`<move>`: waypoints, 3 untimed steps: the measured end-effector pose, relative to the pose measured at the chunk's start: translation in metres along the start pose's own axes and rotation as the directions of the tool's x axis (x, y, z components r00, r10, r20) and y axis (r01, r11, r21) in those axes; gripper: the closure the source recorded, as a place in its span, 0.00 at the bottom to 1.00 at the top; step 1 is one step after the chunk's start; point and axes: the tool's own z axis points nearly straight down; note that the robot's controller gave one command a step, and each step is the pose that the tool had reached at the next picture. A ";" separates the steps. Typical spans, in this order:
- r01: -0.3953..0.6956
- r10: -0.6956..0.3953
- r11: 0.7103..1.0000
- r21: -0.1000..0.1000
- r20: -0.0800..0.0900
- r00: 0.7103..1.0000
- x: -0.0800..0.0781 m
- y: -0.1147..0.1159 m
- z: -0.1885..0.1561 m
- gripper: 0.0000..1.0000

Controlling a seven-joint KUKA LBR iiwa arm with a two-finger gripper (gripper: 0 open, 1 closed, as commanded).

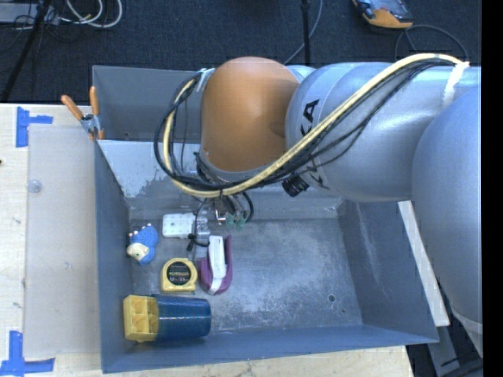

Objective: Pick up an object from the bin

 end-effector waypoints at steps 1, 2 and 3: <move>-0.004 0.004 1.000 -0.002 0.007 1.000 -0.001 -0.001 -0.005 0.00; 0.060 -0.060 0.998 -0.001 0.005 0.998 0.005 -0.019 0.031 0.00; 0.069 -0.069 0.998 0.001 0.003 0.998 0.002 -0.020 0.049 0.00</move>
Offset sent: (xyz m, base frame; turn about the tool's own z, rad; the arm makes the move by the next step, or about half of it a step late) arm -0.0104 -0.0319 -0.0562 -0.0972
